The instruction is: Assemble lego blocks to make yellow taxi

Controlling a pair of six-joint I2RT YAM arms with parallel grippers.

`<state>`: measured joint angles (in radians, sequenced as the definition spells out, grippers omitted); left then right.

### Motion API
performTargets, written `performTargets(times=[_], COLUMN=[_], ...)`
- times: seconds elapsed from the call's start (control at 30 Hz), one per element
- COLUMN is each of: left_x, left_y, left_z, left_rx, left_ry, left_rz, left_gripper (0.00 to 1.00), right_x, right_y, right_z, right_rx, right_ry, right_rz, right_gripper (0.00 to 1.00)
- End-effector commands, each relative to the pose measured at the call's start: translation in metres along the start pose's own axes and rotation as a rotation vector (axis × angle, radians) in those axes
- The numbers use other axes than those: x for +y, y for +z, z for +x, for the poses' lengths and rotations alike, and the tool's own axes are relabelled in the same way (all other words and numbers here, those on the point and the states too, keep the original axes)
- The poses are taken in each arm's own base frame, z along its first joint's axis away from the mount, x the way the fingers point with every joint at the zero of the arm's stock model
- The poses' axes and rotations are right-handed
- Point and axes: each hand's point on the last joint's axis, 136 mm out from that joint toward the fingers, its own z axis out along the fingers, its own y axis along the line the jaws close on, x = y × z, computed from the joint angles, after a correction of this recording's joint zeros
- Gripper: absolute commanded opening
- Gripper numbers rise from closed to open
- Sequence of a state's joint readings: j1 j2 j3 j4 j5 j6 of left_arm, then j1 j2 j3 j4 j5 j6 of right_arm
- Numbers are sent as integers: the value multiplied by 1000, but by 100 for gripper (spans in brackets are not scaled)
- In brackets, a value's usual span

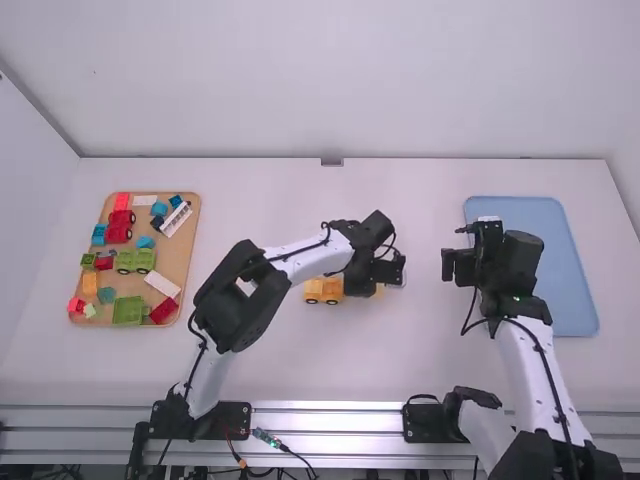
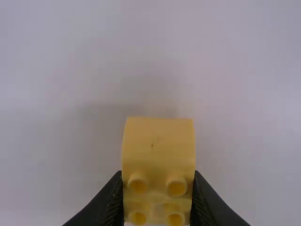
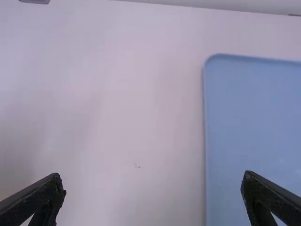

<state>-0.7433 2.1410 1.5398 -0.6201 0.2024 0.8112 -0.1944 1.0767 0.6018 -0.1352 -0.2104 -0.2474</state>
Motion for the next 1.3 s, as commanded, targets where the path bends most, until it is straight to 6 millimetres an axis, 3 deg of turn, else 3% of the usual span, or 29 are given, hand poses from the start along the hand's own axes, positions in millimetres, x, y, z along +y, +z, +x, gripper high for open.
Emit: performTargets(times=[0.0, 0.6, 0.73, 0.77, 0.8, 0.83, 0.87, 1.13, 1.27], left_x=[0, -9, -9, -9, -9, -9, -9, 11, 12], left_y=[3, 13, 13, 13, 13, 13, 13, 5, -27], left_z=[-1, 11, 10, 10, 10, 10, 10, 13, 4], left_rx=[0, 21, 19, 19, 20, 20, 20, 64, 56], left_ry=[-21, -37, -36, -36, -36, -37, -36, -33, 28], left_rz=[-4, 15, 14, 14, 15, 15, 15, -76, -84], left_gripper=[2, 14, 27, 40, 64, 67, 99, 99, 99], right_x=[4, 8, 9, 9, 9, 10, 10, 14, 25], right_y=[0, 1, -1, -1, -2, -2, -2, -2, -3], right_z=[1, -1, -1, -1, -1, -2, -1, -3, -7], right_rx=[-1, -7, -7, -9, -11, -11, -10, -19, -46], right_ry=[-3, -12, -14, -16, -24, -27, -30, -59, -137], right_rz=[-10, -18, -20, -21, -23, -23, -23, -46, -112], right_gripper=[99, 99, 99, 99, 99, 99, 99, 99, 99])
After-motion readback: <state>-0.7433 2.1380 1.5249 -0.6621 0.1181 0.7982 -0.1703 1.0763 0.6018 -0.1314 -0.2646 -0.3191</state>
